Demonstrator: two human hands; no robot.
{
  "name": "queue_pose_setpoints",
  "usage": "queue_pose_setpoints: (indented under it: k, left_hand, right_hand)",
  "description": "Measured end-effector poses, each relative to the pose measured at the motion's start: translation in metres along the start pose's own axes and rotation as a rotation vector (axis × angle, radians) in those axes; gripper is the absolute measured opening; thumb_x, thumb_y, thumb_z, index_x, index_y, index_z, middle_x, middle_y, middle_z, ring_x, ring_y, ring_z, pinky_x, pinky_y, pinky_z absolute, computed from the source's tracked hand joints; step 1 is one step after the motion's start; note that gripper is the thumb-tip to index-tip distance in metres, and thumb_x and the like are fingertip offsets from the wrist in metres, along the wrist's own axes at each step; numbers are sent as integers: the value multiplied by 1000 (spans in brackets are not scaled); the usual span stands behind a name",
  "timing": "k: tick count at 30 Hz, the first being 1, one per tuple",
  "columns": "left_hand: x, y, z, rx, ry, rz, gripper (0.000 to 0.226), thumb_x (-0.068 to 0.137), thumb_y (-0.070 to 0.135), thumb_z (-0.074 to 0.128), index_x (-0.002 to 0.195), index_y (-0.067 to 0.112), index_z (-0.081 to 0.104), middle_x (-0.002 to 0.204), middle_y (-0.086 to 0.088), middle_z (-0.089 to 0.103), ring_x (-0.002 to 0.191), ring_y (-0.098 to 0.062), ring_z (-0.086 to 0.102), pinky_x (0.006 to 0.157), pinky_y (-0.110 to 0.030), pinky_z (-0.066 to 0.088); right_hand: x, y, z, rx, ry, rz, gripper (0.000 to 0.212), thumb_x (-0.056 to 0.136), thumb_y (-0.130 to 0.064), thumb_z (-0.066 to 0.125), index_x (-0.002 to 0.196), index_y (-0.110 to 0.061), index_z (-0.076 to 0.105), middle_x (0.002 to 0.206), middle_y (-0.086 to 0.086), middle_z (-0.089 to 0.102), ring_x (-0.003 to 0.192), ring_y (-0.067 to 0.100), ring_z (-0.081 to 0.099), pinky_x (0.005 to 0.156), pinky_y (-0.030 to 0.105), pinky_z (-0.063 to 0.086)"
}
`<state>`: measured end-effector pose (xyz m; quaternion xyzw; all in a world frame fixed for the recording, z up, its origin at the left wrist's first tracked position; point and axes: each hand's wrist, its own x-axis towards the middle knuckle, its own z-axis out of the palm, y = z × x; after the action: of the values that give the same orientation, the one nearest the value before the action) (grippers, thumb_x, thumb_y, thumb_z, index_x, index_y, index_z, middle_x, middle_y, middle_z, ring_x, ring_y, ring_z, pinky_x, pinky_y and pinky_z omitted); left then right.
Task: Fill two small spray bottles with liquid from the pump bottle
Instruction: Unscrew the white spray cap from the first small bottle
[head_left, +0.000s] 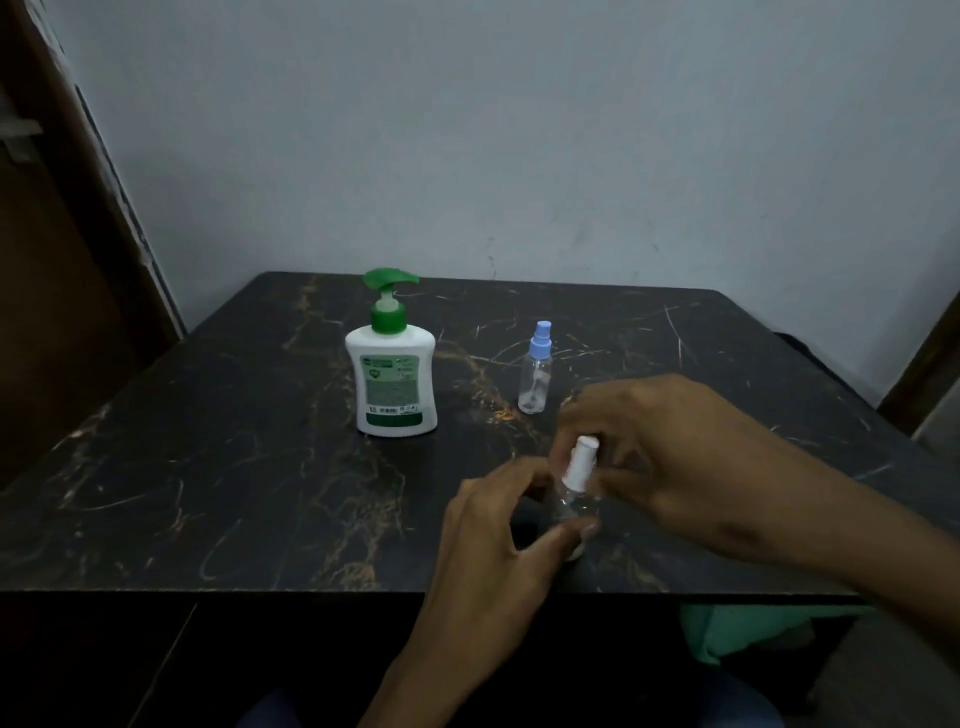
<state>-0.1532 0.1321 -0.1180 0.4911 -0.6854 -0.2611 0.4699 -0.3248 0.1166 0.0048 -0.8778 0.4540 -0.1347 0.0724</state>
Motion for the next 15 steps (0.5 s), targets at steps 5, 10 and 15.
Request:
queue_pose_setpoints:
  k: [5, 10, 15]
  left_hand:
    - [-1, -2, 0, 6, 38, 3, 31, 80, 44, 78, 110, 41, 71, 106, 23, 72, 105, -8, 67, 91, -34, 52]
    - [0, -4, 0, -6, 0, 6, 32, 82, 39, 78, 113, 41, 70, 110, 23, 73, 108, -11, 67, 91, -38, 53]
    - [-1, -4, 2, 0, 16, 9, 30, 81, 44, 77, 110, 40, 70, 107, 23, 73, 106, -10, 67, 90, -37, 52]
  right_hand:
    - [-1, 2, -14, 127, -59, -95, 29, 88, -22, 76, 107, -42, 70, 118, -30, 67, 113, -13, 60, 91, 15, 50]
    - [3, -4, 3, -274, 33, -11, 33, 87, -68, 61, 94, -36, 58, 80, -17, 63, 73, 2, 59, 61, 29, 46]
    - [7, -7, 0, -249, -48, -40, 13, 89, -29, 74, 95, -37, 65, 86, -17, 68, 77, -3, 62, 64, 21, 48]
